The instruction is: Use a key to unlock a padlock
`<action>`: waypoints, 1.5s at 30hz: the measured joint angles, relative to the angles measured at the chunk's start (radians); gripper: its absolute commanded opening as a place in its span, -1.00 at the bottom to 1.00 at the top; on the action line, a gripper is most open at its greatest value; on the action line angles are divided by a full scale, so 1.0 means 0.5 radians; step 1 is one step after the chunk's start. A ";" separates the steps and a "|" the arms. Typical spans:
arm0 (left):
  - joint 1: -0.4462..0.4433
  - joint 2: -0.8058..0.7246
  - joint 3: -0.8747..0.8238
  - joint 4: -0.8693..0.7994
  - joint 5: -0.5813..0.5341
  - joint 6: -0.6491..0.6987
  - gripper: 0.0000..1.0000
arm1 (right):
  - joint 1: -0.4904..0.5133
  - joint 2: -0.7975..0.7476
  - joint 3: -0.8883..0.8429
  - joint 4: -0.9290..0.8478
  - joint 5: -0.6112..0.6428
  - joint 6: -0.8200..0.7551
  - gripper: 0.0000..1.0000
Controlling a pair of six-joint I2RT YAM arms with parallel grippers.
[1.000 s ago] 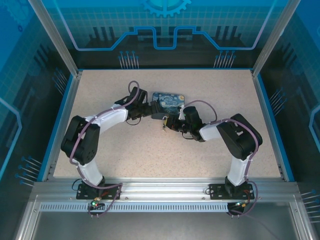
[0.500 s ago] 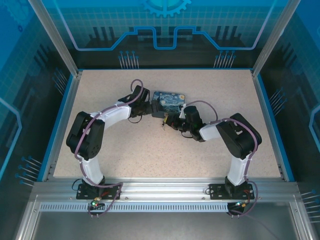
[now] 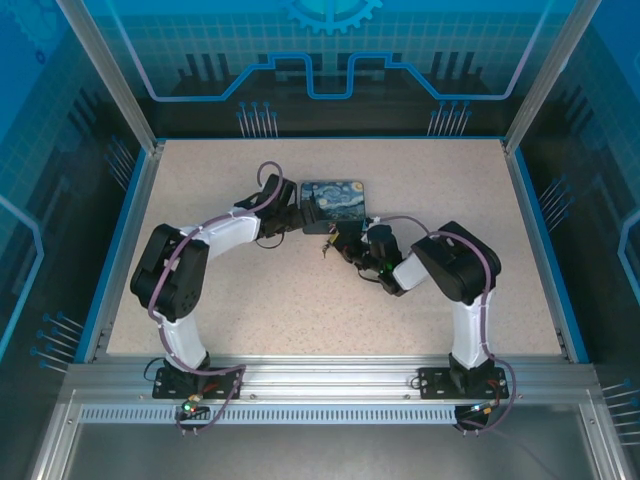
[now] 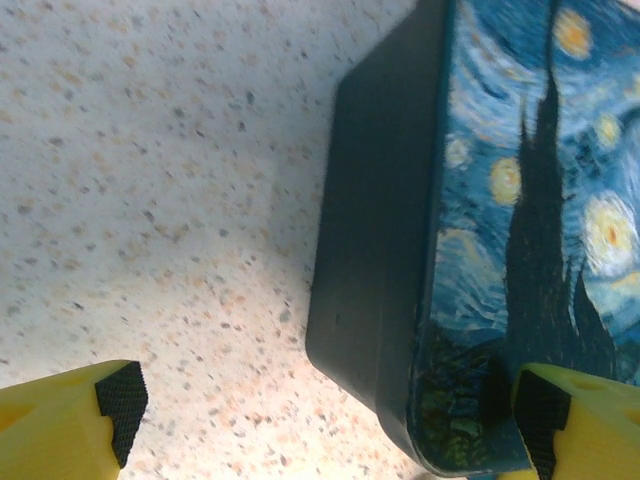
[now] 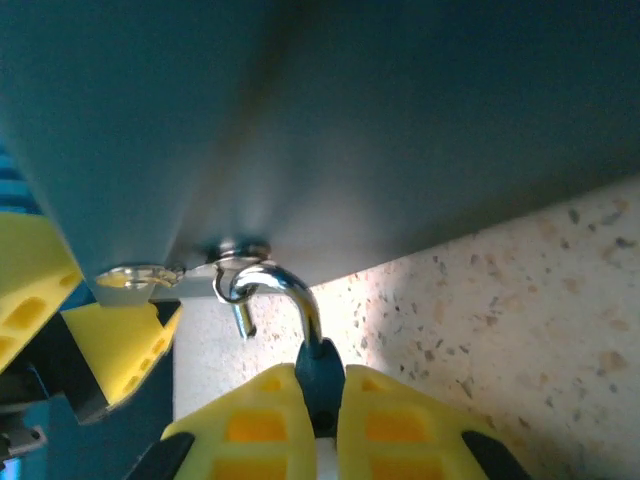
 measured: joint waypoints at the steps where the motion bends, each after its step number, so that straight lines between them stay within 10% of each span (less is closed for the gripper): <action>1: 0.000 0.000 -0.001 0.005 0.006 0.000 0.88 | 0.005 0.048 0.000 0.091 0.014 0.043 -1.00; 30: -0.001 0.018 -0.025 0.075 0.121 -0.050 0.85 | -0.036 0.145 -0.102 0.519 0.221 0.378 -1.00; 45: -0.002 0.034 -0.023 0.096 0.157 -0.050 0.84 | -0.158 -0.252 0.204 -0.690 0.047 0.072 -1.00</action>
